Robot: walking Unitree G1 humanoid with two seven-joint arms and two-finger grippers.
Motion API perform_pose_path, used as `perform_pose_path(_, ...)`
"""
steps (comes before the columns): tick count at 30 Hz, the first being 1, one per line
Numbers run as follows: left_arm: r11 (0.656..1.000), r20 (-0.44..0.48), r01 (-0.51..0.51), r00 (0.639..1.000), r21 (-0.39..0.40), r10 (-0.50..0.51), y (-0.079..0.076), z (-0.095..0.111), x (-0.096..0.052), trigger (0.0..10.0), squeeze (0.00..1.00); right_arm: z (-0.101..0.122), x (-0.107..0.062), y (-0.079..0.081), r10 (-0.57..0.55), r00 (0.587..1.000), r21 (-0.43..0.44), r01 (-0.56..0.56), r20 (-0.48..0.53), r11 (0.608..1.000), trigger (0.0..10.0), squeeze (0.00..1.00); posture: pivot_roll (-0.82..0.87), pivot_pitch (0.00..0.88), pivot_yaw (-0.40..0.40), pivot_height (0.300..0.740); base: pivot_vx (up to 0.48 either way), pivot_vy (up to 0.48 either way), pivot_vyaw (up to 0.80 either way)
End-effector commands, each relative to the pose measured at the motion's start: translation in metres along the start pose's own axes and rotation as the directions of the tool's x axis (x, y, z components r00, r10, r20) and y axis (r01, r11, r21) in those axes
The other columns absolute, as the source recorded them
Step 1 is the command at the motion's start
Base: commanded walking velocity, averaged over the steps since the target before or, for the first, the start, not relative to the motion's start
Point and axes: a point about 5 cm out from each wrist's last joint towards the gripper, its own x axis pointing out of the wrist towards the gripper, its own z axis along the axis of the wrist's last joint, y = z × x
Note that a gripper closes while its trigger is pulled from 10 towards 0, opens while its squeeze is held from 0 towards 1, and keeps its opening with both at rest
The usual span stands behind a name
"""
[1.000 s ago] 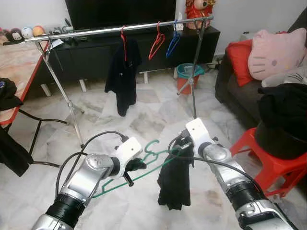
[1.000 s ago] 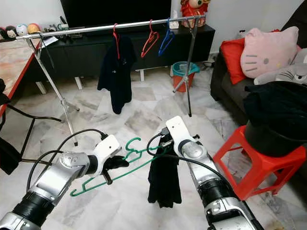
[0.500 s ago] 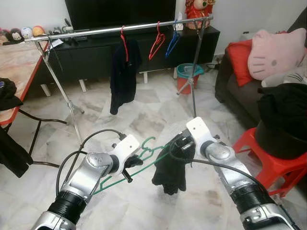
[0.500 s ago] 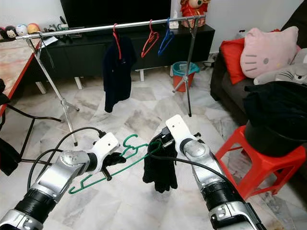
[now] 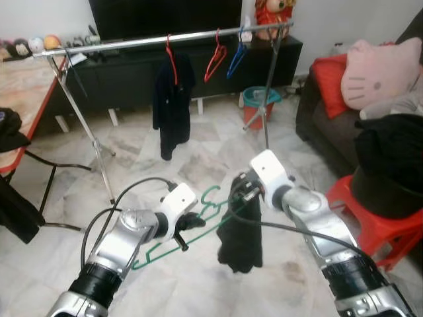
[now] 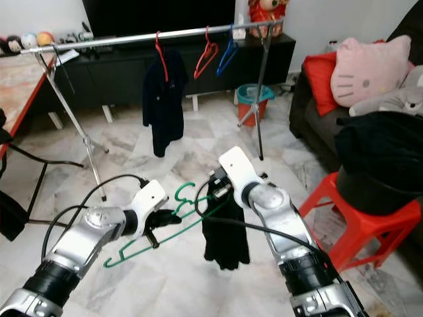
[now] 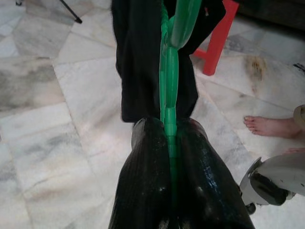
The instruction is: Hang hanger
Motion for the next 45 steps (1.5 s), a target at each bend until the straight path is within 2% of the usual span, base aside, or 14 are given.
perform_pose_path(1,1.000,0.020,-0.009,1.000,0.027,0.008,0.003,0.008,-0.001,10.0,0.00,0.017,-0.004,0.011,0.042,0.998,-0.009,-0.042,0.054,0.999,10.0,0.00,0.08,0.000,-0.003,0.740,0.000,0.000,0.00)
perform_pose_path(5,0.999,-0.003,0.012,1.000,0.036,-0.012,0.001,0.005,0.000,10.0,0.00,0.035,-0.009,0.027,0.100,0.989,-0.005,-0.100,0.105,0.995,10.0,0.00,0.08,0.000,-0.002,0.740,0.000,0.000,0.00)
perform_pose_path(8,0.999,-0.010,0.012,1.000,0.040,-0.011,0.000,0.004,0.001,10.0,0.00,0.037,-0.010,0.028,0.101,0.988,-0.005,-0.101,0.116,0.995,10.0,0.00,0.08,0.000,-0.003,0.740,0.000,0.000,0.00)
perform_pose_path(10,0.999,-0.010,0.000,1.000,0.040,0.001,0.001,0.004,0.000,10.0,0.00,0.032,-0.009,0.016,0.021,0.995,0.021,-0.024,0.093,1.000,10.0,0.00,0.08,0.000,-0.004,0.740,0.000,0.000,0.00)
perform_pose_path(11,0.999,-0.012,-0.015,1.000,0.041,0.016,0.004,0.003,-0.002,10.0,0.00,0.021,-0.008,-0.005,-0.115,0.992,0.034,0.114,0.044,0.993,10.0,0.00,0.08,0.000,-0.005,0.740,0.000,0.000,0.00)
perform_pose_path(14,0.999,-0.014,-0.019,1.000,0.043,0.019,0.006,0.003,-0.004,10.0,0.00,0.010,-0.008,-0.022,-0.207,0.978,0.055,0.207,0.000,0.977,10.0,0.00,0.08,0.000,-0.007,0.740,0.000,0.000,0.00)
perform_pose_path(18,0.999,-0.017,-0.025,1.000,0.044,0.026,0.007,0.002,-0.005,10.0,0.00,-0.016,-0.010,-0.034,-0.271,0.957,-0.016,0.271,-0.100,0.962,10.0,0.00,0.08,0.000,-0.007,0.740,0.000,0.000,0.00)
perform_pose_path(23,0.999,-0.016,-0.026,1.000,0.045,0.027,0.007,0.002,-0.005,10.0,0.00,-0.027,-0.007,-0.027,-0.239,0.962,0.007,0.242,-0.133,0.970,10.0,0.00,0.08,0.000,-0.005,0.740,0.000,0.000,0.00)
perform_pose_path(26,0.999,-0.013,-0.027,1.000,0.043,0.028,0.007,0.003,-0.004,10.0,0.00,-0.018,-0.006,-0.008,-0.102,0.991,0.038,0.106,-0.087,0.994,10.0,0.00,0.08,0.000,-0.002,0.740,0.000,0.000,0.00)
perform_pose_path(30,0.999,-0.012,-0.027,1.000,0.043,0.027,0.007,0.003,-0.004,10.0,0.00,-0.012,-0.006,-0.002,-0.071,0.995,0.031,0.073,-0.067,0.997,10.0,0.00,0.08,0.000,-0.003,0.740,0.000,0.000,0.00)
perform_pose_path(36,0.999,-0.002,-0.021,1.000,0.037,0.021,0.006,0.003,-0.003,10.0,0.00,0.017,-0.012,0.012,0.013,0.999,0.048,-0.015,0.042,0.999,10.0,0.00,0.08,0.000,-0.003,0.740,0.000,0.000,0.00)
perform_pose_path(42,0.999,0.042,-0.024,0.999,0.026,0.023,0.005,0.011,-0.002,10.0,0.00,0.017,-0.014,0.015,0.037,0.999,0.018,-0.037,0.032,0.999,10.0,0.00,0.08,0.000,-0.004,0.740,0.000,0.000,0.00)
perform_pose_path(44,0.998,0.032,-0.047,0.998,0.032,0.046,0.008,0.010,-0.002,10.0,0.00,0.016,-0.015,0.015,0.027,0.999,0.012,-0.028,0.021,1.000,10.0,0.00,0.08,0.000,-0.006,0.740,0.000,0.000,0.00)
perform_pose_path(45,0.996,-0.015,-0.074,0.997,0.041,0.075,0.012,0.006,-0.002,10.0,0.00,0.016,-0.017,0.013,-0.010,1.000,0.025,0.009,0.017,1.000,10.0,0.00,0.08,0.000,-0.008,0.740,0.000,0.000,0.00)
